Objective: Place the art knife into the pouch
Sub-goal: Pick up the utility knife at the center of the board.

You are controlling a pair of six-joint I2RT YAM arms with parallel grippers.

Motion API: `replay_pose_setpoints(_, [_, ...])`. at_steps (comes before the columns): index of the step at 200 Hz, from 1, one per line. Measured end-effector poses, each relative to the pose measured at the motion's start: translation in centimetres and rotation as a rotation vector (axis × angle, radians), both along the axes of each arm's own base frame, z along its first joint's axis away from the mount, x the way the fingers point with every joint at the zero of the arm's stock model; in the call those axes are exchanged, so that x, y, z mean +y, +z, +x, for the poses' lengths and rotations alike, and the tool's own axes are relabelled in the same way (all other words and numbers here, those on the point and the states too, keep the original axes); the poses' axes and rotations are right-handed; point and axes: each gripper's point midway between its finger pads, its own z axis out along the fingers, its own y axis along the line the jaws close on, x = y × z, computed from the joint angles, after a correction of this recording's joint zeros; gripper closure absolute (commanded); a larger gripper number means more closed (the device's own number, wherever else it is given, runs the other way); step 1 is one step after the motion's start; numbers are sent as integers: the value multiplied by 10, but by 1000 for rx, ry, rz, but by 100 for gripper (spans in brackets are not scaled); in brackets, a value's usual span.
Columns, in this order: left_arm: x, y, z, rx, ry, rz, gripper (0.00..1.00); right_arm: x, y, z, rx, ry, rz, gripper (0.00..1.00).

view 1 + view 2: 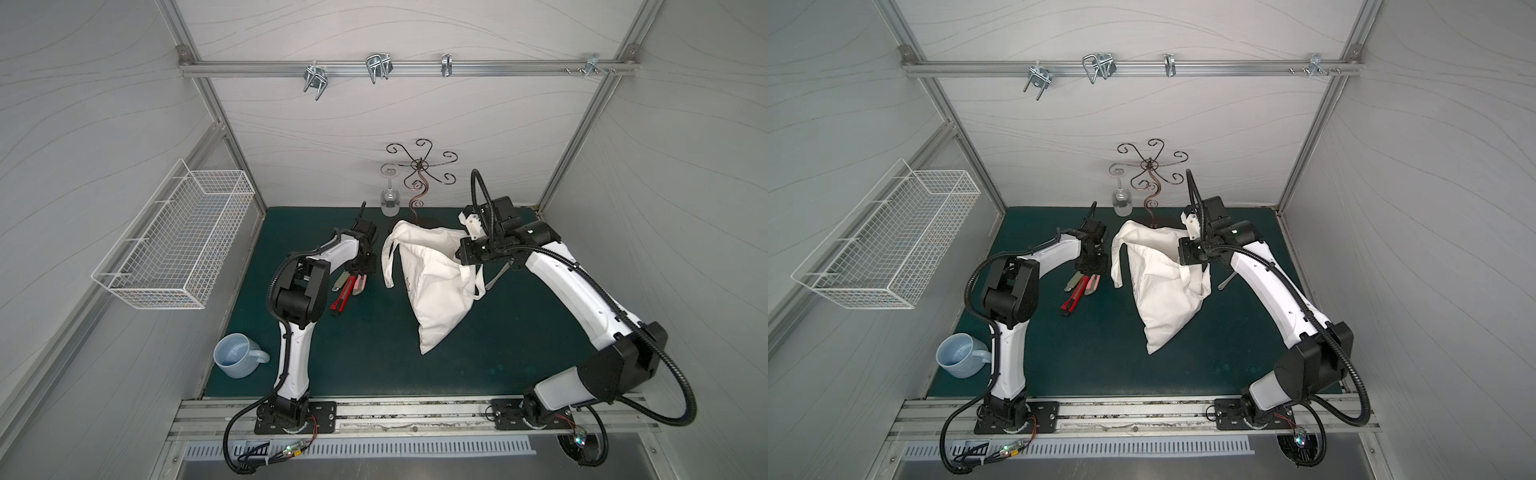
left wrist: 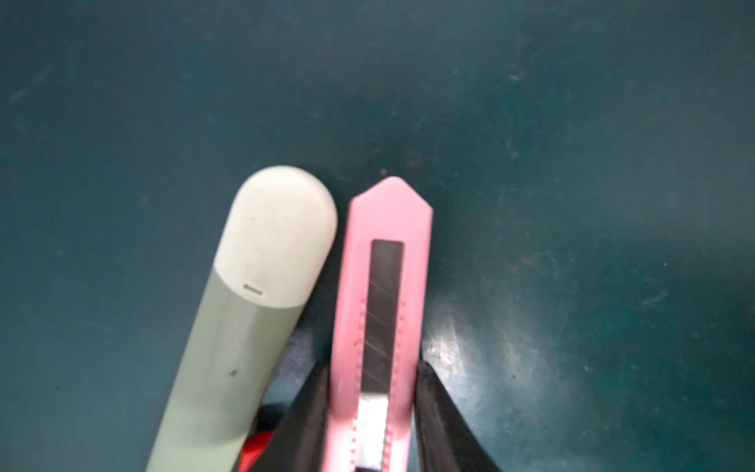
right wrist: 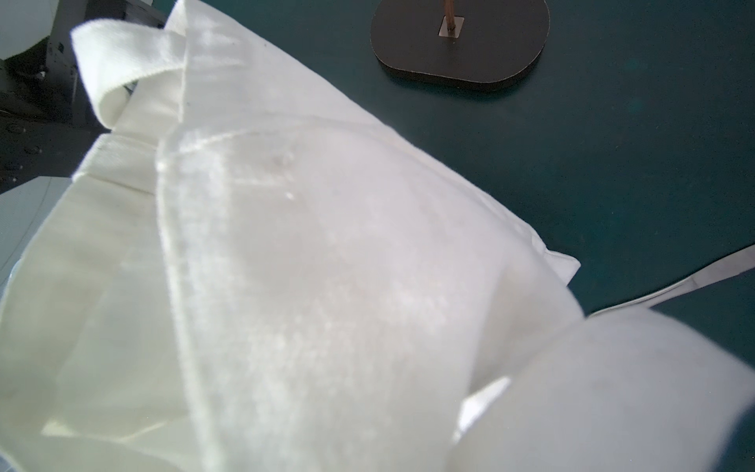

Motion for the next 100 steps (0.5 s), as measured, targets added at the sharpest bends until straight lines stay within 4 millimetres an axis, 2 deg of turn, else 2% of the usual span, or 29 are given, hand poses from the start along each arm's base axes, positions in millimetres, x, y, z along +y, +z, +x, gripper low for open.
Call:
replay_pose_setpoints(41, [1,1,0,1,18,0,72,0,-1,0,2,0,-1,100])
replay_pose_setpoints(66, [2,9,-5,8,30,-1,72,0,-2,0,3,0,-2,100])
replay_pose_setpoints(79, [3,22,-8,-7,42,-9,72,0,-2,0,3,0,-2,100])
replay_pose_setpoints(100, [5,57,-14,-64,58,-36,72,-1,-2,0,2,-2,-4,100])
